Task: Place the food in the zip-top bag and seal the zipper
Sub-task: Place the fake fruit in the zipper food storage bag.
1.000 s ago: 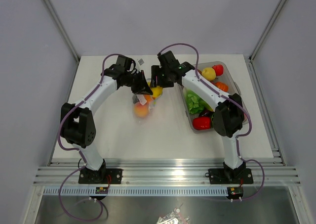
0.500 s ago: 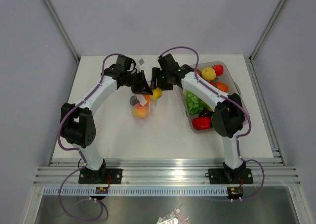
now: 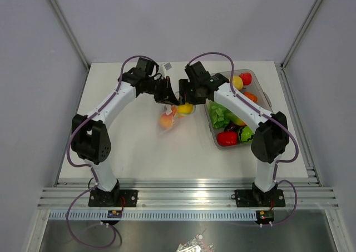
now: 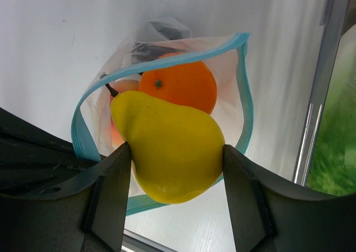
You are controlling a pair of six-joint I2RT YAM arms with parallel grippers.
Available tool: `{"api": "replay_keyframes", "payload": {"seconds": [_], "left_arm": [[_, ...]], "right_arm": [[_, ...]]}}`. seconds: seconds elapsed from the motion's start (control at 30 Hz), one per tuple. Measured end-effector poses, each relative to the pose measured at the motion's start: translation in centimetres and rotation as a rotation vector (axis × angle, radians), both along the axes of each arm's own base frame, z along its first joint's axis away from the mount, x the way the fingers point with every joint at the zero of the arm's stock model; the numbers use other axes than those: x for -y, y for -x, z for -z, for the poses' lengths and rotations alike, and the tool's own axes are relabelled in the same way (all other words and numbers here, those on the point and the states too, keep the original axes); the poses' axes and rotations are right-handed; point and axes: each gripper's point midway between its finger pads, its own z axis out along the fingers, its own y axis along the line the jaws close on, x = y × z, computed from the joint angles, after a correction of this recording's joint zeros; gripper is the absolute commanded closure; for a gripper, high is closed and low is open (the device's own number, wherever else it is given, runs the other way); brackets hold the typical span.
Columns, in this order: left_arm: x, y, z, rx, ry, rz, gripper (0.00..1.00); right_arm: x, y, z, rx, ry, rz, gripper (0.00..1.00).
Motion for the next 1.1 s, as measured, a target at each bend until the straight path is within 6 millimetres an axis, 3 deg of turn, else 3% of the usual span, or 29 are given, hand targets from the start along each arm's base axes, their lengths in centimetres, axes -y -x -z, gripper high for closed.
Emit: {"api": "replay_keyframes", "payload": {"seconds": [0.2,0.43,0.6,0.93,1.1], "left_arm": [[0.6,0.8,0.0,0.033,0.019,0.073,1.0],[0.2,2.5,3.1,-0.01,-0.003,0.126,1.0],[-0.1,3.0,4.1,-0.021,-0.015,0.138,1.0],[-0.4,2.6,4.0,-0.011,-0.018,0.128,1.0],[-0.5,2.5,3.9,-0.008,-0.019,0.125,1.0]], "right_arm": [[0.6,0.1,0.2,0.006,0.033,0.013,0.48],[-0.2,0.5,0.7,-0.004,-0.017,0.005,0.46],[0.2,0.6,1.5,-0.005,0.002,0.026,0.46],[2.9,0.6,-2.7,0.111,0.054,0.082,0.45],[3.3,0.5,-2.7,0.116,0.071,0.096,0.45]]}}
